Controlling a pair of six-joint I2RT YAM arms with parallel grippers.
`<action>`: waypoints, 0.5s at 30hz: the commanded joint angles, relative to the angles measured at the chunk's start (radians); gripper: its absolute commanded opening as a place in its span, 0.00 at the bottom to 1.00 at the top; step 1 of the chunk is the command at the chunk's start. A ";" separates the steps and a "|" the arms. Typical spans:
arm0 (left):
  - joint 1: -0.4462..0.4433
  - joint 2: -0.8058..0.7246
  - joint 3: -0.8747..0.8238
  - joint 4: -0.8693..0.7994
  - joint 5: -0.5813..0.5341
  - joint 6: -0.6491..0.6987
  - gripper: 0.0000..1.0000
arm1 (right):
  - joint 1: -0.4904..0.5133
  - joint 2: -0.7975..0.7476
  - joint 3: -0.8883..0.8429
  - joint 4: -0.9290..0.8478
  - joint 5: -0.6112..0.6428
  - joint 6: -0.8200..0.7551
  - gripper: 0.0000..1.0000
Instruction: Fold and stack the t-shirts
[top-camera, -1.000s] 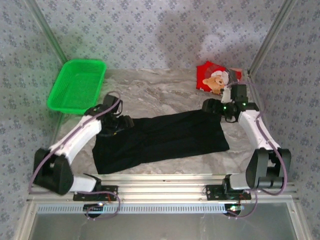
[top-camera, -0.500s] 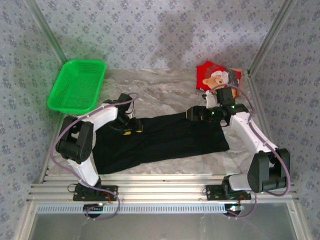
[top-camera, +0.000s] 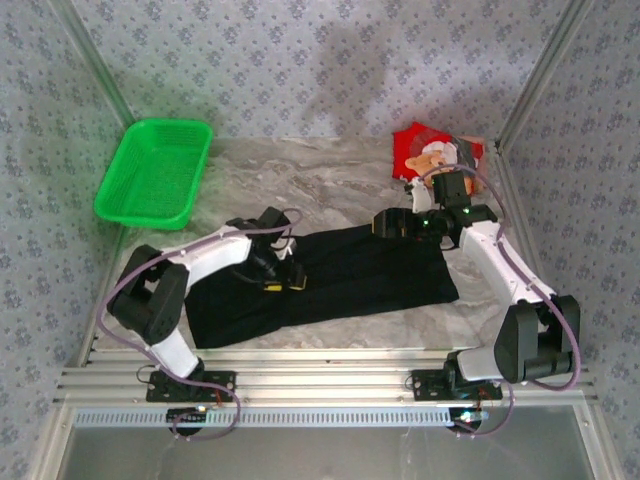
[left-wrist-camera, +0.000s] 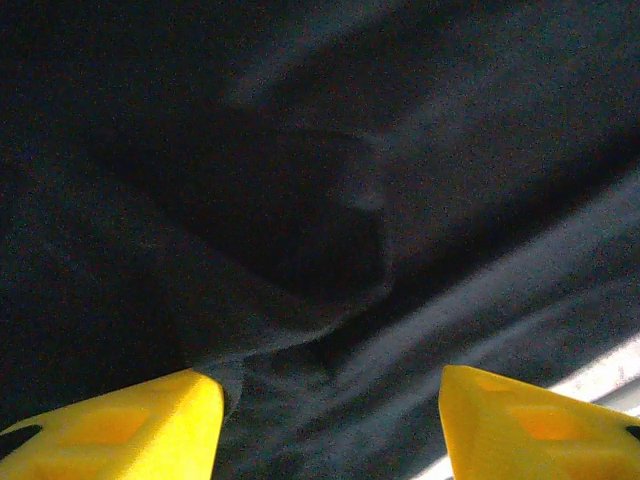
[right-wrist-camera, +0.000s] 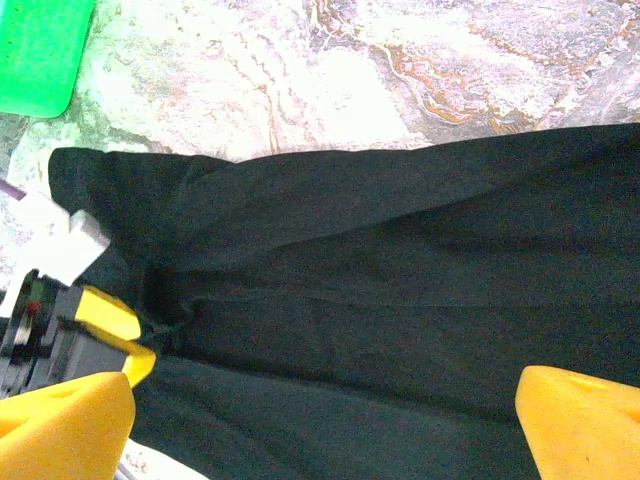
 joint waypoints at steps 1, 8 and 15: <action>-0.055 -0.075 -0.006 0.031 0.055 -0.037 0.59 | 0.008 0.019 0.040 -0.030 0.018 -0.014 1.00; 0.090 -0.199 -0.013 0.040 -0.064 -0.084 0.64 | 0.022 0.033 0.043 -0.028 0.027 -0.006 1.00; 0.184 -0.051 0.039 0.031 -0.200 -0.035 0.63 | 0.031 0.034 0.041 -0.033 0.025 -0.005 1.00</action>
